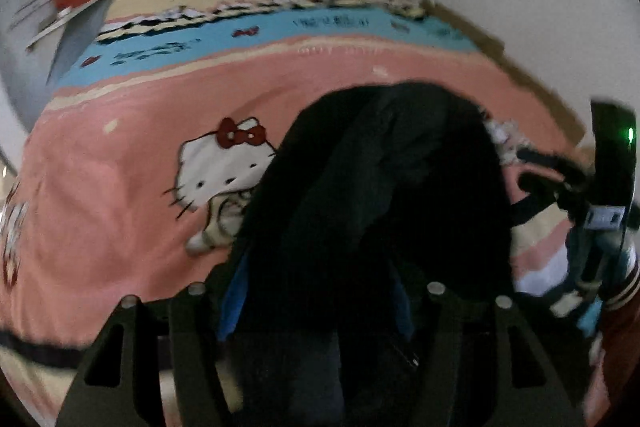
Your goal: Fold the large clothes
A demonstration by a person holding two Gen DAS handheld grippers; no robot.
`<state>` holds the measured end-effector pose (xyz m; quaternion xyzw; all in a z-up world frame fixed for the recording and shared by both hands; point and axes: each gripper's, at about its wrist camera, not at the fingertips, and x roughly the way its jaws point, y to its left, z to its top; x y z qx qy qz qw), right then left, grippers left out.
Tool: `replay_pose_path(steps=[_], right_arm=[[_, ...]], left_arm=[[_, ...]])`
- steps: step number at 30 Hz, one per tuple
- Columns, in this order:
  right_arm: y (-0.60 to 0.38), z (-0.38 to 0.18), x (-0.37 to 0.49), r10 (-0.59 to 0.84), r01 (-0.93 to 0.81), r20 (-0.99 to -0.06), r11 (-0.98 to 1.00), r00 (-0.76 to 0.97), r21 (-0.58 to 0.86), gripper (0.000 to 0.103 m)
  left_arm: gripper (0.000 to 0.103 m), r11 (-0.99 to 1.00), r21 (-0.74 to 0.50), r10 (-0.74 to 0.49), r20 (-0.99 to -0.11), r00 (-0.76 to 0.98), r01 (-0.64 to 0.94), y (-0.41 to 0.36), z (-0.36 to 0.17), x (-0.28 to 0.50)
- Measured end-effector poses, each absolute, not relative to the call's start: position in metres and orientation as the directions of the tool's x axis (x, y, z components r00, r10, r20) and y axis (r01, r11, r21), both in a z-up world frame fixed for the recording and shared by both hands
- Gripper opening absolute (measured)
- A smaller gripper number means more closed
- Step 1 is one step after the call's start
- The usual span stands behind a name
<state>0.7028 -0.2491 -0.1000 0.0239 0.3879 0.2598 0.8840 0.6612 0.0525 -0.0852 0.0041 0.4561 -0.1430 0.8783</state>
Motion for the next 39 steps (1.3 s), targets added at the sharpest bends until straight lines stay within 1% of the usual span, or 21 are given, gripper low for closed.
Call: replay_pose_path(steps=[2, 6, 7, 10, 11, 13, 15, 17, 18, 19, 20, 21, 22, 23, 25, 26, 31, 33, 35, 39], right_arm=[[-0.241, -0.123, 0.731, 0.476, -0.448, -0.681, 0.862, 0.556, 0.237, 0.099], [-0.230, -0.159, 0.767, 0.501, -0.457, -0.700, 0.846, 0.509, 0.274, 0.099], [-0.229, -0.164, 0.772, 0.516, -0.459, -0.699, 0.838, 0.495, 0.294, 0.100], [-0.223, -0.182, 0.795, 0.575, -0.466, -0.707, 0.799, 0.410, 0.379, 0.102], [-0.220, -0.186, 0.802, 0.585, -0.461, -0.711, 0.793, 0.391, 0.399, 0.102], [-0.218, -0.197, 0.817, 0.637, -0.426, -0.699, 0.759, 0.325, 0.493, 0.102], [-0.216, -0.210, 0.830, 0.690, -0.376, -0.673, 0.718, 0.268, 0.586, 0.102], [-0.214, -0.221, 0.838, 0.717, -0.341, -0.651, 0.694, 0.249, 0.634, 0.102], [-0.213, -0.227, 0.841, 0.717, -0.325, -0.650, 0.695, 0.251, 0.641, 0.099], [-0.212, -0.231, 0.842, 0.713, -0.319, -0.653, 0.700, 0.258, 0.639, 0.093], [-0.211, -0.232, 0.841, 0.705, -0.321, -0.657, 0.708, 0.268, 0.629, 0.064], [-0.209, -0.231, 0.840, 0.703, -0.332, -0.655, 0.710, 0.277, 0.621, 0.027], [-0.207, -0.228, 0.838, 0.705, -0.340, -0.652, 0.707, 0.279, 0.620, 0.024], [-0.204, -0.224, 0.834, 0.693, -0.356, -0.661, 0.719, 0.289, 0.597, 0.019], [-0.194, -0.209, 0.824, 0.655, -0.414, -0.690, 0.745, 0.307, 0.523, 0.015], [-0.190, -0.200, 0.817, 0.642, -0.437, -0.699, 0.752, 0.316, 0.493, 0.013], [-0.185, -0.132, 0.758, 0.610, -0.547, -0.698, 0.753, 0.375, 0.365, 0.012], [-0.183, -0.098, 0.720, 0.617, -0.604, -0.677, 0.734, 0.401, 0.311, 0.011], [-0.183, -0.076, 0.685, 0.628, -0.645, -0.658, 0.713, 0.415, 0.274, 0.011], [-0.195, -0.033, 0.579, 0.667, -0.713, -0.603, 0.666, 0.438, 0.219, 0.011]], left_arm=[[0.059, 0.956, -0.118, -0.250, -0.803, 0.541, 0.267, 0.047, -0.101, 0.681], [0.059, 0.948, -0.170, -0.291, -0.809, 0.511, 0.271, 0.053, -0.127, 0.707], [0.059, 0.945, -0.200, -0.309, -0.810, 0.499, 0.260, 0.058, -0.133, 0.714], [0.059, 0.913, -0.361, -0.409, -0.799, 0.441, 0.192, 0.079, -0.152, 0.736], [0.059, 0.903, -0.395, -0.429, -0.798, 0.424, 0.170, 0.083, -0.158, 0.743], [0.059, 0.880, -0.456, -0.470, -0.795, 0.383, 0.132, 0.090, -0.171, 0.754], [0.059, 0.856, -0.508, -0.506, -0.789, 0.349, 0.094, 0.097, -0.184, 0.762], [0.059, 0.835, -0.547, -0.532, -0.782, 0.326, 0.050, 0.102, -0.197, 0.769], [0.059, 0.831, -0.554, -0.535, -0.780, 0.325, 0.039, 0.103, -0.199, 0.770], [0.059, 0.836, -0.547, -0.528, -0.781, 0.333, 0.042, 0.102, -0.199, 0.768], [0.056, 0.845, -0.532, -0.516, -0.786, 0.340, 0.053, 0.100, -0.196, 0.765], [0.051, 0.861, -0.504, -0.493, -0.797, 0.350, 0.065, 0.096, -0.194, 0.762], [0.034, 0.882, -0.465, -0.461, -0.813, 0.356, 0.079, 0.091, -0.191, 0.760], [0.021, 0.896, -0.433, -0.436, -0.824, 0.361, 0.093, 0.086, -0.188, 0.755], [0.013, 0.916, -0.383, -0.397, -0.834, 0.382, 0.116, 0.079, -0.178, 0.744], [0.011, 0.923, -0.363, -0.384, -0.833, 0.397, 0.131, 0.077, -0.171, 0.734], [0.010, 0.924, -0.328, -0.382, -0.787, 0.485, 0.195, 0.068, -0.113, 0.667], [0.009, 0.914, -0.334, -0.405, -0.746, 0.528, 0.229, 0.069, -0.082, 0.623], [0.009, 0.907, -0.334, -0.421, -0.711, 0.563, 0.257, 0.075, -0.057, 0.578], [0.009, 0.881, -0.364, -0.471, -0.624, 0.623, 0.301, 0.085, -0.017, 0.485]])
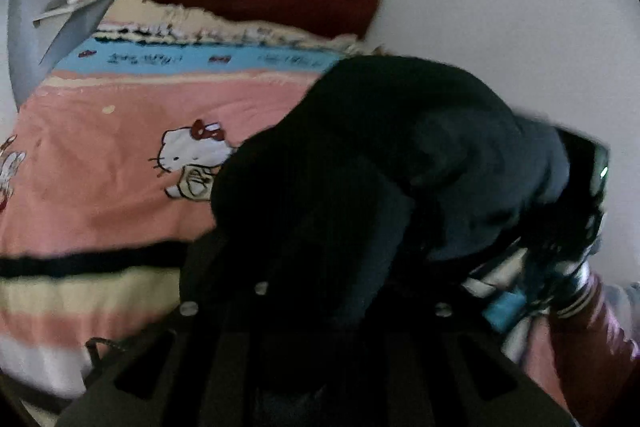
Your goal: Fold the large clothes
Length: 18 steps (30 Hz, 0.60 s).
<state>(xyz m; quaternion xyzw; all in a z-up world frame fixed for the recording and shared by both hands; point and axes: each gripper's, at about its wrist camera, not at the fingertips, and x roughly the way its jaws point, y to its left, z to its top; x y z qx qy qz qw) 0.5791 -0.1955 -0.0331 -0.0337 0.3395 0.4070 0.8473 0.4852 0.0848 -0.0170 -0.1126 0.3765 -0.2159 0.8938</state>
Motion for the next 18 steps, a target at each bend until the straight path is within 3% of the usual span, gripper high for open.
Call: replay_pose_path(steps=[4, 8, 13, 18], right_arm=[[-0.203, -0.010, 0.477, 0.693, -0.739, -0.564, 0.643, 0.449, 0.202, 0.012], [-0.201, -0.021, 0.404, 0.657, -0.731, -0.611, 0.658, 0.442, 0.178, 0.012], [-0.204, -0.052, 0.356, 0.617, -0.710, -0.665, 0.680, 0.420, 0.183, 0.012], [-0.213, -0.084, 0.329, 0.618, -0.691, -0.678, 0.689, 0.399, 0.221, 0.012]], left_arm=[[0.009, 0.863, -0.384, -0.502, -0.589, 0.633, 0.327, 0.088, -0.008, 0.395], [0.009, 0.860, -0.399, -0.509, -0.616, 0.601, 0.318, 0.087, -0.023, 0.325], [0.008, 0.883, -0.338, -0.469, -0.674, 0.571, 0.326, 0.071, -0.054, 0.277], [0.008, 0.880, -0.316, -0.471, -0.678, 0.565, 0.354, 0.057, -0.073, 0.245]])
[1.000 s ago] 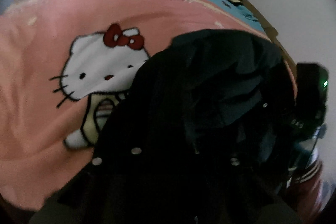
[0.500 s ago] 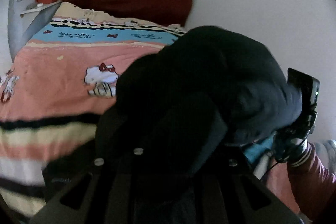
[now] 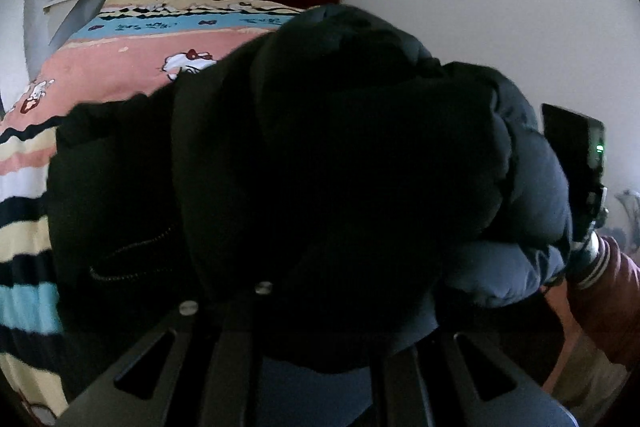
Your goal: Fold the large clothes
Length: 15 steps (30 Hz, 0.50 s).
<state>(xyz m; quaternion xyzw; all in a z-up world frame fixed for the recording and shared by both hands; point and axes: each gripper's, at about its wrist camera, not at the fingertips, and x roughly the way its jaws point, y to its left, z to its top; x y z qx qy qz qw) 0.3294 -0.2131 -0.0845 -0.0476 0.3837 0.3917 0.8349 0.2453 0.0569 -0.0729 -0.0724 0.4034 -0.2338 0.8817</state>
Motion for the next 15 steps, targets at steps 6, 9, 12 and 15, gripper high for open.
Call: replay_pose_path(steps=[6, 9, 12, 15], right_arm=[[-0.224, -0.115, 0.308, 0.598, -0.698, -0.687, 0.692, 0.413, 0.184, 0.013], [-0.223, -0.135, 0.323, 0.591, -0.695, -0.688, 0.698, 0.421, 0.174, 0.013], [-0.220, -0.154, 0.352, 0.596, -0.669, -0.685, 0.713, 0.420, 0.210, 0.014], [-0.216, -0.161, 0.360, 0.585, -0.661, -0.691, 0.722, 0.424, 0.206, 0.014]], left_arm=[[0.008, 0.884, -0.274, -0.454, -0.698, 0.554, 0.379, 0.043, -0.106, 0.225], [0.008, 0.887, -0.296, -0.453, -0.709, 0.540, 0.355, 0.048, -0.127, 0.249], [0.009, 0.900, -0.277, -0.426, -0.721, 0.547, 0.336, 0.049, -0.139, 0.267], [0.010, 0.908, -0.267, -0.410, -0.731, 0.546, 0.323, 0.049, -0.146, 0.269]])
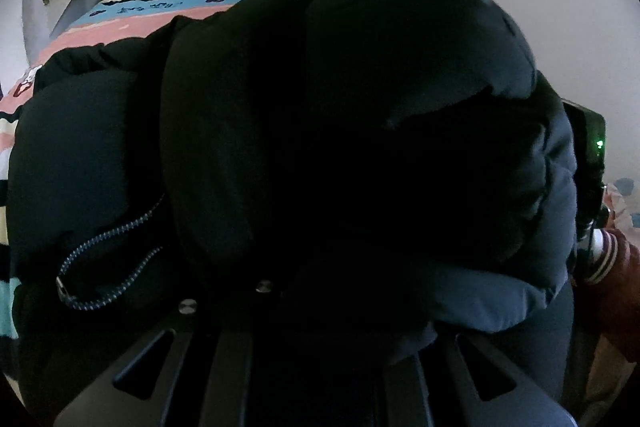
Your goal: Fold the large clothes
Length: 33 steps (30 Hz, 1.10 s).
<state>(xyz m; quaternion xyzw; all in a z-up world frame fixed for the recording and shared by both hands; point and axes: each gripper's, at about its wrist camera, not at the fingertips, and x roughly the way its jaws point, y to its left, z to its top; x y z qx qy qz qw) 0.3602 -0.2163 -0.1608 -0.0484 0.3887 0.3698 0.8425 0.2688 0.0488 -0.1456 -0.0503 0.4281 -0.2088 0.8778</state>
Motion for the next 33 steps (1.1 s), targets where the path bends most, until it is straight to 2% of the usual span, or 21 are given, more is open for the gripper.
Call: replay_pose_path(steps=[5, 13, 16, 18, 25, 29, 33], right_arm=[[-0.212, -0.153, 0.362, 0.556, -0.657, -0.719, 0.731, 0.417, 0.184, 0.013], [-0.206, -0.127, 0.336, 0.459, -0.670, -0.759, 0.741, 0.462, 0.041, 0.019], [-0.205, -0.119, 0.319, 0.429, -0.688, -0.762, 0.725, 0.484, -0.028, 0.032], [-0.203, -0.115, 0.314, 0.419, -0.703, -0.763, 0.709, 0.492, -0.064, 0.048], [-0.215, -0.111, 0.302, 0.479, -0.700, -0.728, 0.714, 0.490, -0.003, 0.054], [-0.220, -0.124, 0.302, 0.523, -0.703, -0.707, 0.710, 0.476, 0.052, 0.059], [-0.218, -0.133, 0.311, 0.529, -0.711, -0.712, 0.701, 0.462, 0.059, 0.062]], left_arm=[[0.011, 0.924, -0.233, -0.367, -0.763, 0.532, 0.304, 0.044, -0.135, 0.267], [0.014, 0.938, -0.178, -0.316, -0.793, 0.521, 0.298, 0.036, -0.112, 0.253], [0.016, 0.943, -0.156, -0.298, -0.790, 0.535, 0.295, 0.032, -0.102, 0.241], [0.018, 0.942, -0.153, -0.300, -0.786, 0.540, 0.300, 0.030, -0.098, 0.238], [0.021, 0.936, -0.218, -0.343, -0.741, 0.578, 0.277, 0.034, -0.086, 0.221], [0.023, 0.926, -0.212, -0.362, -0.735, 0.573, 0.312, 0.034, -0.102, 0.218], [0.024, 0.885, -0.269, -0.452, -0.695, 0.559, 0.380, 0.045, -0.097, 0.220]])
